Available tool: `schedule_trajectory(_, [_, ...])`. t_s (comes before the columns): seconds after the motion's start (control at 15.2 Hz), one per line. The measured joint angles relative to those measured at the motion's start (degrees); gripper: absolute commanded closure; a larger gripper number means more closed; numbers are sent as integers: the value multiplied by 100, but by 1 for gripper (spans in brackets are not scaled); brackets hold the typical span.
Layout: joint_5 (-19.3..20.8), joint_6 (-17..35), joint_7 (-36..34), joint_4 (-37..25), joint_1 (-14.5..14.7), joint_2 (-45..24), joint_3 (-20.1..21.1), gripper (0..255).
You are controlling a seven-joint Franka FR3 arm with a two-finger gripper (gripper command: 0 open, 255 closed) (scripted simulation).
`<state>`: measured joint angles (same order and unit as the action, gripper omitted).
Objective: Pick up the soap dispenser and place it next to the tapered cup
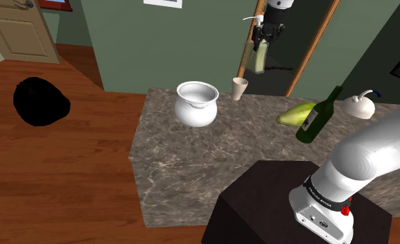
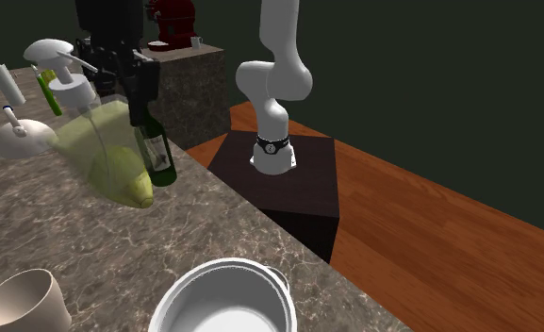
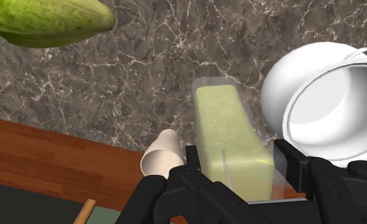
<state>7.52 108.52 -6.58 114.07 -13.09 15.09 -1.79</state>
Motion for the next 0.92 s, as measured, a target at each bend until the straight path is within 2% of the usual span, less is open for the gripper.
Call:
schedule_trajectory(0.66, [-214, 85, 1306, -1171, -472, -1122, -779, 255])
schedule_trajectory(0.92, [-224, 348, 1350, -962, -498, -1173, -812, 255])
